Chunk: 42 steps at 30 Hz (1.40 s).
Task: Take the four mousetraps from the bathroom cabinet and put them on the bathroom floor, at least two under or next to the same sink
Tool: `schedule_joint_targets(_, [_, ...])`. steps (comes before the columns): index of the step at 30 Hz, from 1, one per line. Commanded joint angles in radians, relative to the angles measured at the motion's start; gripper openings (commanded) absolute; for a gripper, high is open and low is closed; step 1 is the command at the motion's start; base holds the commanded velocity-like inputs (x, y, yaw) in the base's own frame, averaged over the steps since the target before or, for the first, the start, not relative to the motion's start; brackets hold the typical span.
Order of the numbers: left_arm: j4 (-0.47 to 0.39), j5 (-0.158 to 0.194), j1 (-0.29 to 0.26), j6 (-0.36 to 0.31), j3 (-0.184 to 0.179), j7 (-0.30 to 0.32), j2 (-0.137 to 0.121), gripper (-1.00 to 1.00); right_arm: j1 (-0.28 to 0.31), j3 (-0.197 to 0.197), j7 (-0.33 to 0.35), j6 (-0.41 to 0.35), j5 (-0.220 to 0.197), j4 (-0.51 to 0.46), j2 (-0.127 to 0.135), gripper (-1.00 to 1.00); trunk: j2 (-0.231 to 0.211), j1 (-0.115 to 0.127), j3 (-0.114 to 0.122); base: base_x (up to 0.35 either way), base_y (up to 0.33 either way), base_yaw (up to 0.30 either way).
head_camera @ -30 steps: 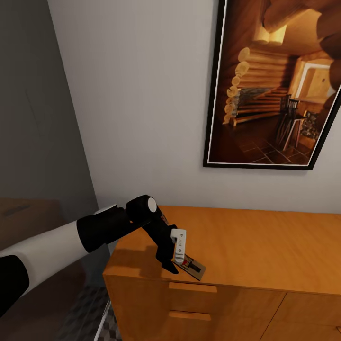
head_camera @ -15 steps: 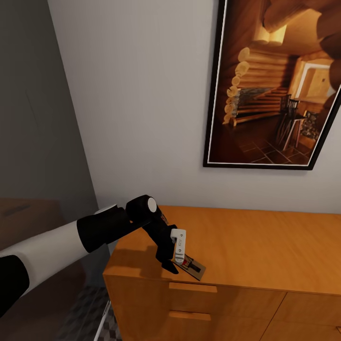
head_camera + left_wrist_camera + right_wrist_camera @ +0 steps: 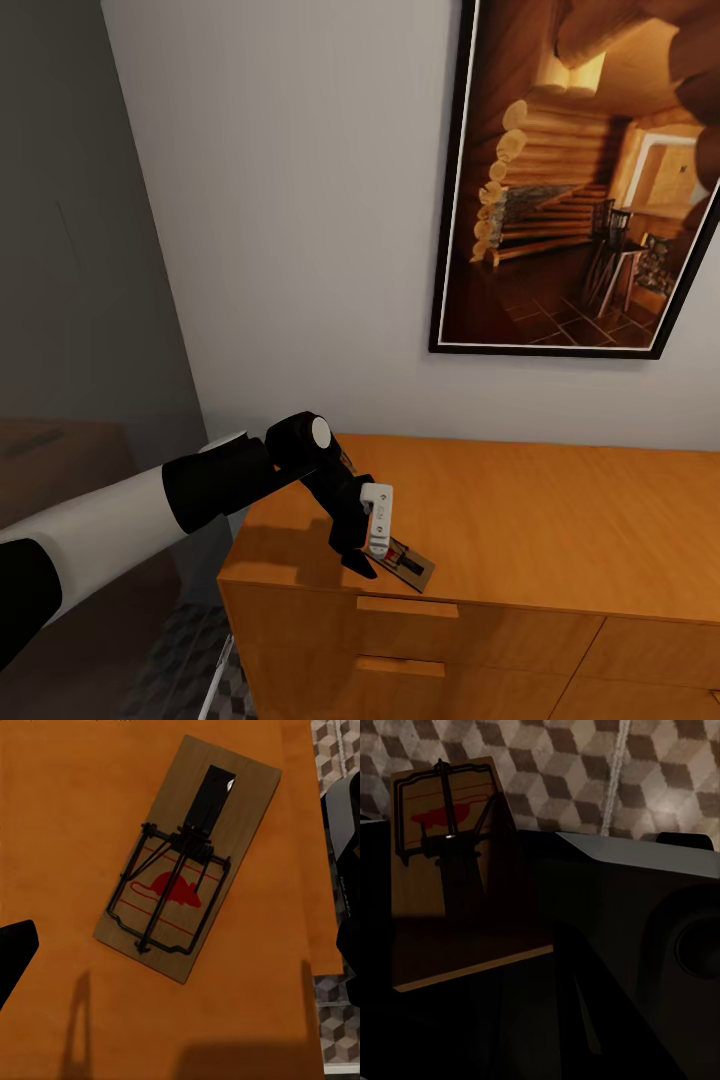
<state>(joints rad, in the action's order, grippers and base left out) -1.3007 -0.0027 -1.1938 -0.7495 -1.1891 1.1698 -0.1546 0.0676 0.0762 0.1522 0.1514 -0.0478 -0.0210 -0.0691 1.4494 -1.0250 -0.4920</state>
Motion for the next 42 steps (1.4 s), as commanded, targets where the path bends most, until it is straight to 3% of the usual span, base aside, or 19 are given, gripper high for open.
schedule_joint_targets(1, [-0.003,0.000,-0.001,-0.008,-0.001,0.002,0.000,1.00,0.001,0.008,-0.002,0.003,-0.007,0.001,0.000,-1.00,0.001,0.000,-0.001,0.000,0.000,0.000])
schedule_joint_targets(26, [-0.014,0.000,-0.001,-0.008,-0.001,0.002,0.000,1.00,0.001,0.008,-0.002,0.004,-0.007,0.001,0.000,-1.00,0.001,0.000,-0.003,0.000,0.000,0.000])
schedule_joint_targets(42, [-0.012,0.000,-0.001,-0.008,-0.002,0.002,0.000,1.00,0.001,0.008,-0.002,0.004,-0.007,0.001,0.000,-1.00,0.001,0.000,-0.020,0.000,0.000,0.000])
